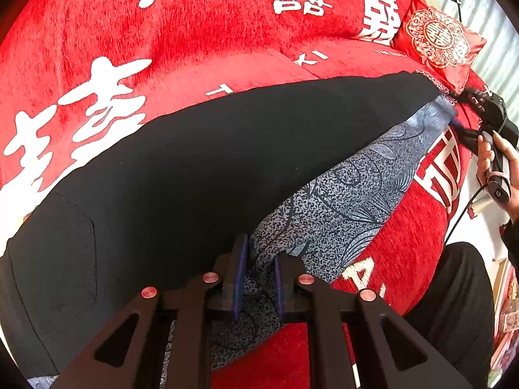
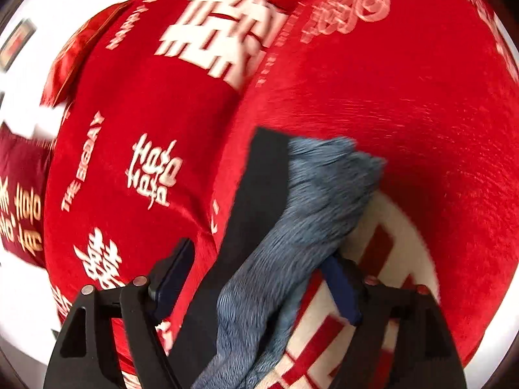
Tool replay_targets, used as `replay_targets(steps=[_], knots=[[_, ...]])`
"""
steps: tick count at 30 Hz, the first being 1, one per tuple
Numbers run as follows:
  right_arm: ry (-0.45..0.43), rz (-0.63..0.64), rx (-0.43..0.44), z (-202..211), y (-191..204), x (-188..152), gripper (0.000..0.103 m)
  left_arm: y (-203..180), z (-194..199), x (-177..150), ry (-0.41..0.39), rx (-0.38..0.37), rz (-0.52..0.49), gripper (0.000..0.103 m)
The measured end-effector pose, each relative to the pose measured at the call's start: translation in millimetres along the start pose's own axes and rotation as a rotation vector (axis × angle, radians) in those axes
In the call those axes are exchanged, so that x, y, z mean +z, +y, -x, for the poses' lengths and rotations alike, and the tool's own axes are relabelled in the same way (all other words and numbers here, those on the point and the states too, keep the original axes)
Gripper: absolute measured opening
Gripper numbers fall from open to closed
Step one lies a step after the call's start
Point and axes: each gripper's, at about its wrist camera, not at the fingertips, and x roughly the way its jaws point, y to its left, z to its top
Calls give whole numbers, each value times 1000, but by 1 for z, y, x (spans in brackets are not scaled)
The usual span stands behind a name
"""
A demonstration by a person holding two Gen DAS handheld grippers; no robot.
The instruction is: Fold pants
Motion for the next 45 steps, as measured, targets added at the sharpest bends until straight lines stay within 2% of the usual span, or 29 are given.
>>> replay_targets(steps=[1,2,5,6,8,11,12,15,21,22,23,24,26,28,29,30,31,32,34,37,40,42,45], knots=[[8,11,-9,-1,1,4,17,0,0,0,1,0,0,15],[22,43,-29,-2,3,9,7,0,0,0,2,1,-2,15],[50,267,-151,-8,29,14,6,-2,0,1,7,4,-8,15],[41,353,-181,-6,44,15,6,-3,0,2,9,4,-8,15],[8,411,-208,-2,54,18,6,-3,0,2,8,3,-3,15],[48,368,-301,-19,42,26,6,-5,-1,1,8,11,1,15],[56,398,-341,-26,39,24,6,-6,-1,0,7,14,-4,15],[26,456,-370,-26,42,17,5,-7,1,-1,9,11,-17,15],[22,448,-402,-24,44,15,6,-5,7,-5,22,-17,2,15],[18,448,-398,-20,47,14,8,-4,12,-7,23,-33,18,15],[-8,453,-404,-11,51,12,19,-3,19,-10,14,-52,34,15],[-43,468,-427,0,56,9,23,-3,26,-13,3,-68,46,15],[-101,495,-446,15,64,1,39,-1,39,-18,-17,-127,71,15],[-107,559,-393,26,83,-21,40,0,46,-18,-39,-136,80,15],[-76,613,-349,24,95,-36,40,0,48,-16,-46,-135,83,15],[9,731,-273,17,116,-65,42,1,48,-14,-48,-132,85,15],[61,818,-236,11,130,-87,51,3,47,-13,-45,-125,91,15],[119,955,-187,7,150,-123,67,6,47,-13,-41,-123,103,15],[167,1160,-101,7,175,-176,76,15,50,-18,-36,-139,138,15],[251,1524,37,10,201,-264,77,30,59,-30,-48,-148,184,15],[319,1801,103,7,200,-324,76,46,63,-39,-51,-140,235,15],[349,1889,110,-4,197,-345,76,55,62,-44,-51,-145,265,15],[380,1936,133,-18,195,-358,76,63,60,-47,-52,-147,291,15]])
